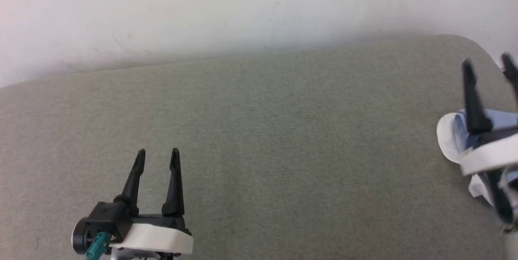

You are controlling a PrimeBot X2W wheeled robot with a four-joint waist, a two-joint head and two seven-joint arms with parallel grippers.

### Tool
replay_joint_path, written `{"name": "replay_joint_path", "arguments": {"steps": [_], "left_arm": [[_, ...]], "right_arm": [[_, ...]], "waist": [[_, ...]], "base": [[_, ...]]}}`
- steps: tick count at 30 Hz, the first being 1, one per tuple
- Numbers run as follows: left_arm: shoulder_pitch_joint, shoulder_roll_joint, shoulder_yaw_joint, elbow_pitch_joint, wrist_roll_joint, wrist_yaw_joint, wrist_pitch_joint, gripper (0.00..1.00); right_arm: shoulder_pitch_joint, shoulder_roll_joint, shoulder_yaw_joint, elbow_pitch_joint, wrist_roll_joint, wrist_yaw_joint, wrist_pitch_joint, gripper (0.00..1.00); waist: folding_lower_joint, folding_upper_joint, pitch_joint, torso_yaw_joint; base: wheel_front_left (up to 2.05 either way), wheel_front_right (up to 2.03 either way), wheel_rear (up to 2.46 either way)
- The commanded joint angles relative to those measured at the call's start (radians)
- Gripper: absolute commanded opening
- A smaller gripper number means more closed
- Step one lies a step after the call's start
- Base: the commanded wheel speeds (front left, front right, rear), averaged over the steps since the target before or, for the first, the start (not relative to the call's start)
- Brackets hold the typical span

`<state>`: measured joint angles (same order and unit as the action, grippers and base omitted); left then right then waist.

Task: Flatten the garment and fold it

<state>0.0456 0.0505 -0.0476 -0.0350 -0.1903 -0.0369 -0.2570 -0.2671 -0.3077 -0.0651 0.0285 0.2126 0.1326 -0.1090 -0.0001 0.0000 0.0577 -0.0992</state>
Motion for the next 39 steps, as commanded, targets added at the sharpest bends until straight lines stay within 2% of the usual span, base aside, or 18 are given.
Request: {"name": "replay_joint_path", "arguments": {"steps": [1,9,16,26,39], "left_arm": [[0.015,0.0,-0.003,0.007,-0.005,0.011,-0.005,1.0],[0.05,0.007,-0.033,0.038,0.037,0.01,-0.005,1.0],[0.066,0.004,-0.028,0.047,0.032,0.02,-0.005,1.0],[0.059,0.001,-0.025,0.045,0.039,0.037,-0.005,1.0],[0.051,0.0,-0.026,0.035,0.042,0.035,-0.005,1.0]], "right_arm": [[0.042,0.034,-0.002,-0.019,0.002,-0.002,-0.002,1.0],[0.228,0.173,0.03,-0.031,-0.001,-0.002,-0.043,1.0],[0.305,0.228,0.068,-0.005,-0.078,-0.002,-0.101,1.0],[0.306,0.251,0.055,0.014,-0.099,-0.002,-0.127,1.0],[0.297,0.256,0.06,0.018,-0.096,-0.002,-0.136,1.0]], "waist": [[0.0001,0.0,-0.025,0.032],[0.0001,0.0,-0.044,0.072],[0.0001,0.0,-0.05,0.09],[0.0001,0.0,-0.034,0.096],[0.0001,0.0,-0.025,0.098]], "base": [[0.0,0.0,0.0],[0.0,0.0,0.0],[0.0,0.0,0.0],[0.0,0.0,0.0],[0.0,0.0,0.0]]}}
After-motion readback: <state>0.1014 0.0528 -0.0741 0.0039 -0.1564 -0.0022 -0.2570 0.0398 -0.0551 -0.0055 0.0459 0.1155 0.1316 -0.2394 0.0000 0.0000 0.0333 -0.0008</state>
